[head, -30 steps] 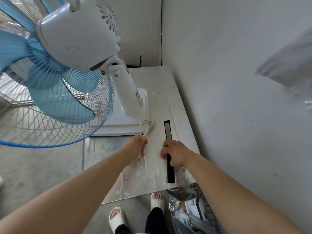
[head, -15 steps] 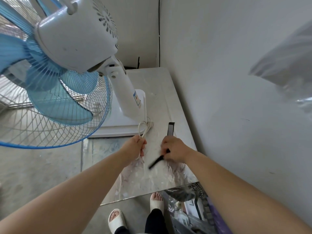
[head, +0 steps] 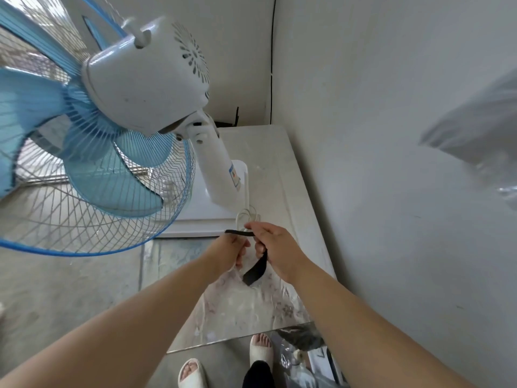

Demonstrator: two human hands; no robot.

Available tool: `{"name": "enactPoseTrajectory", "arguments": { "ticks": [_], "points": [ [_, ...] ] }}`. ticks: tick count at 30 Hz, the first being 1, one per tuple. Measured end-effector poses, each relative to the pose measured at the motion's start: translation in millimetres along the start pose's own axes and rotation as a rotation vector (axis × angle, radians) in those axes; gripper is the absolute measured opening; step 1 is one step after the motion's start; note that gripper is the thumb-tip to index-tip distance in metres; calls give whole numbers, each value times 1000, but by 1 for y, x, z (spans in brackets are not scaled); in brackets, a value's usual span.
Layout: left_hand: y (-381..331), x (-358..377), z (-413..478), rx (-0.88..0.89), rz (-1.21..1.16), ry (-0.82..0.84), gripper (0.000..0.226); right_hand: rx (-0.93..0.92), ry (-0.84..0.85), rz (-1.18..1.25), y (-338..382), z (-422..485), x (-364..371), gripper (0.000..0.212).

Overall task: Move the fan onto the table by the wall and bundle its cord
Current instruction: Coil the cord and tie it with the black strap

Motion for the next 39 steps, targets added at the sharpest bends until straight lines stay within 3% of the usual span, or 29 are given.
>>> {"name": "enactPoseTrajectory", "arguments": {
  "ticks": [2, 5, 8, 11, 14, 16, 20, 24, 26, 30, 33, 39],
  "points": [
    [0, -4, 0, 28, 54, -31, 30, -24, 14, -114, 1, 0, 7, 18],
    [0, -8, 0, 31, 98, -55, 32, -73, -111, -249, 4, 5, 7, 16],
    [-3, -9, 1, 81, 277, -79, 28, -22, -214, -119, 3, 9, 6, 5],
    [-11, -4, 4, 104, 556, -54, 27, 62, -218, 123, -1, 16, 13, 23],
    [-17, 5, 2, 118, 707, 2, 35, 127, -334, 17, -5, 21, 13, 30],
    [-13, 3, 3, 102, 629, -38, 29, 192, -404, -65, -9, 23, 9, 34],
    [-9, 6, -1, 34, 120, -16, 23, 323, -390, -9, -14, 25, 6, 37],
    [-2, 7, -2, -74, -365, -6, 33, 330, -325, 26, -20, 22, 4, 29],
    [6, 1, 1, -133, -373, -105, 45, 291, -204, 132, -24, 20, 7, 21],
    [8, -8, 8, -149, -349, -192, 37, 220, 15, 135, -29, 15, 1, 12],
    [6, -15, 10, -134, -219, -212, 35, 251, 29, -6, -35, 14, -11, 13],
    [-7, -9, 10, -100, -291, -166, 21, 293, -11, -281, -38, 20, -10, 21]
  ]
}}
Point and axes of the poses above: each hand's wrist, its own z-axis towards the middle knuckle, its own x-axis out of the palm, y = z × x, the point moved 5 cm from there along z, towards the middle knuckle, and after that the axes turned 6 degrees about x, right-handed, at the moved point
